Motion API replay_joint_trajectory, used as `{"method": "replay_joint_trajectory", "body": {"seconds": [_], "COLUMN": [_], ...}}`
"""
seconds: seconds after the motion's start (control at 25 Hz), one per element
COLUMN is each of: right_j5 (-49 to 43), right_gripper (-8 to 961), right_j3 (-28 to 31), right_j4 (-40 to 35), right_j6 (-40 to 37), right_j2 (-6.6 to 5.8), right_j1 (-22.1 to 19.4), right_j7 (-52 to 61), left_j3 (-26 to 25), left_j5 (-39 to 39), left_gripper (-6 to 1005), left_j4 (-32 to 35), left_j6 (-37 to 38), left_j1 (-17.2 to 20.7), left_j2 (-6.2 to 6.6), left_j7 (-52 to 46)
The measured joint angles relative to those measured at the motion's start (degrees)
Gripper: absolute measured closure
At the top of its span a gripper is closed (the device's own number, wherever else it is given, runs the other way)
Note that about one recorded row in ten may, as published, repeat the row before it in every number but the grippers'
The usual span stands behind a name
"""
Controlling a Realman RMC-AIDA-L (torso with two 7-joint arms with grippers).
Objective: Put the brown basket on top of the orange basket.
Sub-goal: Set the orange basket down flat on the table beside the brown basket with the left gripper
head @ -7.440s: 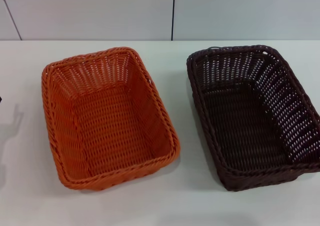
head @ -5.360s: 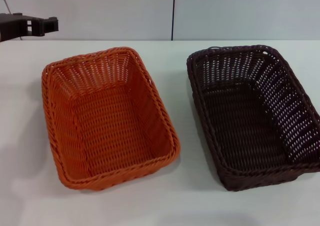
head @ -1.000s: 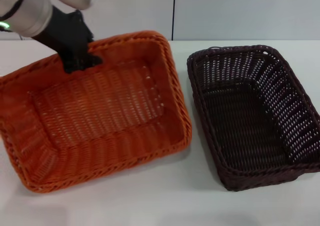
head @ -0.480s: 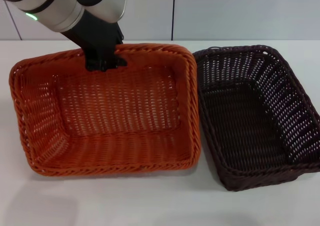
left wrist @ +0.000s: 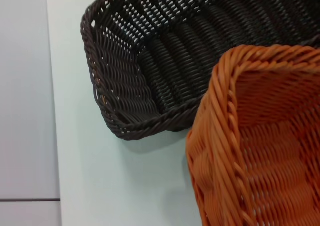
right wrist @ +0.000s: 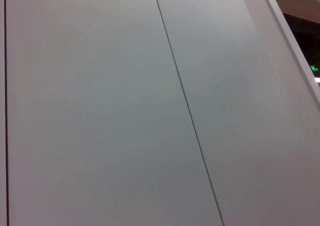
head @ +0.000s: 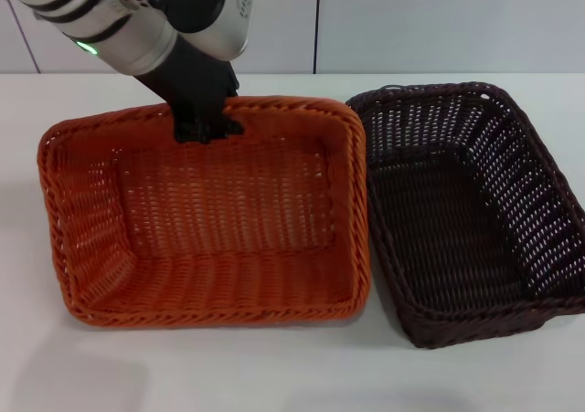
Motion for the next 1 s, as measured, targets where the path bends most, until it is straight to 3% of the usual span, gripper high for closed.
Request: {"method": "replay_joint_trajectory", "body": {"seconds": [0.16,0.2,0.24,0.4,0.56,1.0], "right_j5": [0.0,0.0,0.0,0.0,0.0,-0.1], "right_gripper": [218,218,218,218,218,218], "right_j3": [-0.1,-0.1,-0.1,-0.3,-0.3,-0.4], "right_j4": [-0.1,-0.1,-0.1,0.0,0.1,0.6], "right_j6": [0.0,0.0,0.0,0.0,0.0,-0.3], "right_j2": [-0.05,-0.10,-0.10,-0.02,0.05,0.04], "right_j1": [0.0,0.0,0.0,-0.1,-0.3,-0.7], "right_j7": [0.0,0.0,0.0,0.0,0.0,0.0], "left_j3": [0.1,0.7,1.4,5.5,6.0,9.6], "left_j5": [0.1,1.0,1.5,2.5,2.4,2.5], "left_gripper": [854,854,854,856,857,449], "left_j4": [1.9,6.9,7.5,8.2,8.0,6.9], "left_j6": [1.1,3.8,5.0,10.6,12.1,17.8], "left_j1": [-0.5,-2.1,-2.1,-1.1,-0.9,-0.6], "left_j2": [0.00,0.04,-0.01,-0.16,-0.17,-0.36], "left_j7": [-0.8,-2.6,-2.7,-4.6,-5.2,-5.7]}}
